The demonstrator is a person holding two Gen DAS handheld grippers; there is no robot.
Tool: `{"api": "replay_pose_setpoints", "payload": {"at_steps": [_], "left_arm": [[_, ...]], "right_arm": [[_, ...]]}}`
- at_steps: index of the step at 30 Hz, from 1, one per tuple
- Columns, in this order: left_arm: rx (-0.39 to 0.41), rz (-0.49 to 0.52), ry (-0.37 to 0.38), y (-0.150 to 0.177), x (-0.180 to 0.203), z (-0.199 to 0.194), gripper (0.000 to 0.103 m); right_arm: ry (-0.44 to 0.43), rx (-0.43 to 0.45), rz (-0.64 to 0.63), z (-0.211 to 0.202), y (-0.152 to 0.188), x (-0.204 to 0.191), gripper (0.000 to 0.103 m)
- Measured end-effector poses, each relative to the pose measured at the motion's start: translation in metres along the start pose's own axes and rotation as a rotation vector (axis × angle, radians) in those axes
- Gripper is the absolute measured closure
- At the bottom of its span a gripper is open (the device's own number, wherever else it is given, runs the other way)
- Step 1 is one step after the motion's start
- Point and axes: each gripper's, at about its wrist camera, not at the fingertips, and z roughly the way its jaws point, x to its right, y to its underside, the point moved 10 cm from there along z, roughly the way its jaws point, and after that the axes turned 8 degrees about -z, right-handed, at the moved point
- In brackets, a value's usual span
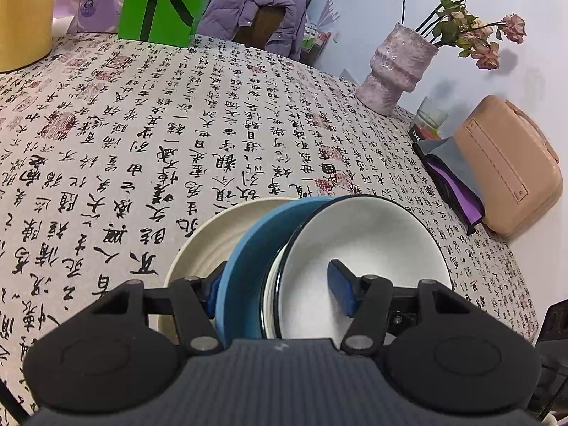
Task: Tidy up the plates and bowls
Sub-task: 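Carry the bowl stack with both grippers over the cream plate stack, then lower the bowl stack onto the cream plates and open both grippers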
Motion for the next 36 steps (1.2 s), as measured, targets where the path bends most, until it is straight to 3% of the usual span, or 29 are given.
{"api": "replay_pose_setpoints", "payload": {"at_steps": [5,12,14,18,21,28,36], "left_arm": [[0.022,0.035,-0.01,0.001,0.005,-0.002,0.043],[0.097,0.072,-0.02,-0.003,0.006,-0.013,0.021],[0.127,0.084,-0.028,-0.005,0.005,-0.019,0.017],[0.187,0.102,-0.025,-0.007,0.003,-0.034,0.006],[0.241,0.113,-0.022,-0.007,0.001,-0.047,0.001],[0.368,0.146,-0.016,-0.001,-0.005,-0.079,0.0],[0.537,0.216,-0.072,0.021,-0.02,-0.125,0.0]], "right_arm": [[0.014,0.015,-0.032,0.0,-0.002,0.001,0.063],[0.034,0.094,-0.114,-0.017,-0.011,-0.005,0.061],[0.04,0.117,-0.135,-0.022,-0.013,-0.007,0.051],[0.053,0.17,-0.188,-0.036,-0.014,-0.013,0.046],[0.065,0.213,-0.238,-0.048,-0.013,-0.019,0.033],[0.106,0.314,-0.348,-0.076,-0.005,-0.037,0.0],[0.199,0.39,-0.475,-0.108,0.022,-0.054,0.0]]}}
